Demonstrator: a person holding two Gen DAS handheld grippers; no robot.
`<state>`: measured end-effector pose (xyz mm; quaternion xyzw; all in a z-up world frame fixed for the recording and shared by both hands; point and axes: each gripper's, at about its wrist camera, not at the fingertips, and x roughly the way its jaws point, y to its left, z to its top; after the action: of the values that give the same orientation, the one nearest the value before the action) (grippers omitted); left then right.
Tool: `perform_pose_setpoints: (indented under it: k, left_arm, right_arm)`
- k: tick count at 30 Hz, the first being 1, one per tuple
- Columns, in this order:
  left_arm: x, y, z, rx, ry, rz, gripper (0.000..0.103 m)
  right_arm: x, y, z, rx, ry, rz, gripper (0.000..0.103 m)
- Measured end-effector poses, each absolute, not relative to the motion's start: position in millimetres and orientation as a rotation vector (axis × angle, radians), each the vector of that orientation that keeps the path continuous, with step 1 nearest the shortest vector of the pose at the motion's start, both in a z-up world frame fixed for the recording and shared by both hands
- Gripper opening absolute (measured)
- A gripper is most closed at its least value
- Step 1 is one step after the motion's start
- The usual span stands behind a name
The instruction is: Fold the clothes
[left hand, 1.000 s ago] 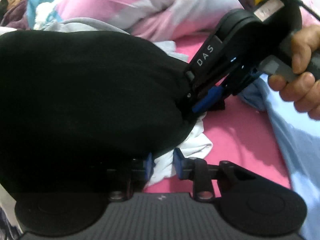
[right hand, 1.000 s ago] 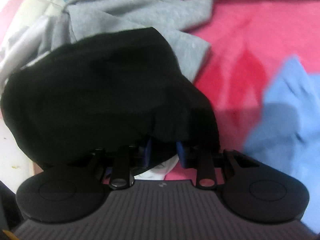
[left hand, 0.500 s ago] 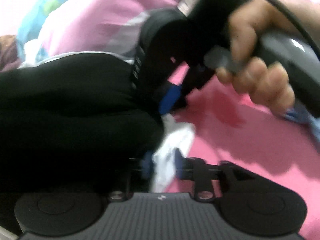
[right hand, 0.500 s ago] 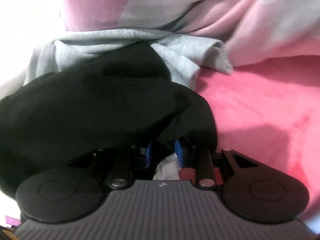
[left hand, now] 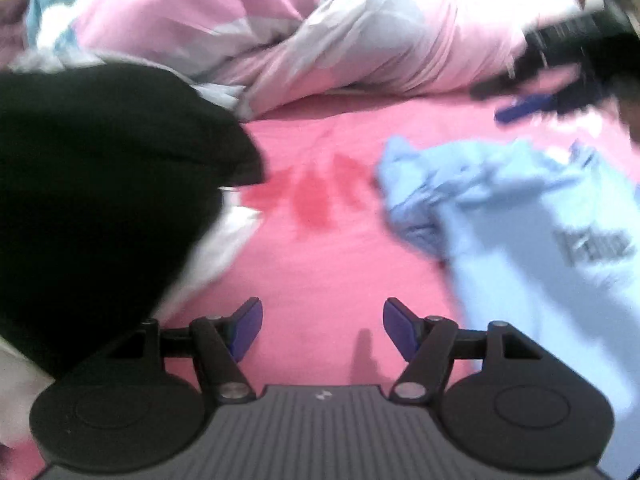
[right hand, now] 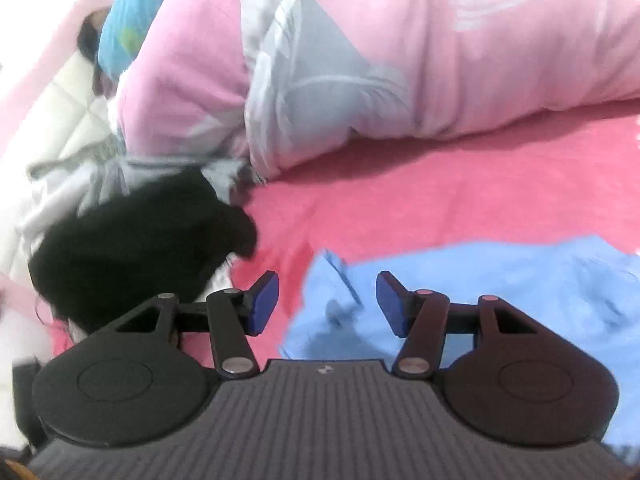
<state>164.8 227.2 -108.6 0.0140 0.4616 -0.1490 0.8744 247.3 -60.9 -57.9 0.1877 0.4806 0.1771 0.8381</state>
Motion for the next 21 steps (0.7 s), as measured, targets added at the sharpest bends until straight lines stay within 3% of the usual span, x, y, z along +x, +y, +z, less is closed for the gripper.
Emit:
perform_pose_setpoints:
  k: [9, 12, 13, 15, 21]
  left_arm:
    - [203.9, 189.2, -124.1, -0.193, 0.964, -0.311, 0.047]
    - [208.1, 185.5, -126.0, -0.19, 0.955, -0.311, 0.043]
    - [207.8, 185.6, -125.8, -0.188, 0.956, -0.312, 0.042]
    - [209.1, 187.2, -126.7, -0.191, 0.952, -0.319, 0.041]
    - [212.8, 198.6, -127.6, -0.258, 0.928, -0.359, 0.042]
  right_arm:
    - [289.4, -26.1, -96.7, 0.287, 1.089, 0.377, 0.051]
    - [303.7, -20.0, -116.0, 0.301, 1.151, 0.357, 0.038]
    - [306.4, -18.6, -121.1, 0.315, 1.164, 0.357, 0.022]
    - [306.8, -19.4, -122.6, 0.344, 1.155, 0.359, 0.006]
    - [301.5, -38.7, -100.0, 0.518, 1.057, 0.42, 0.001]
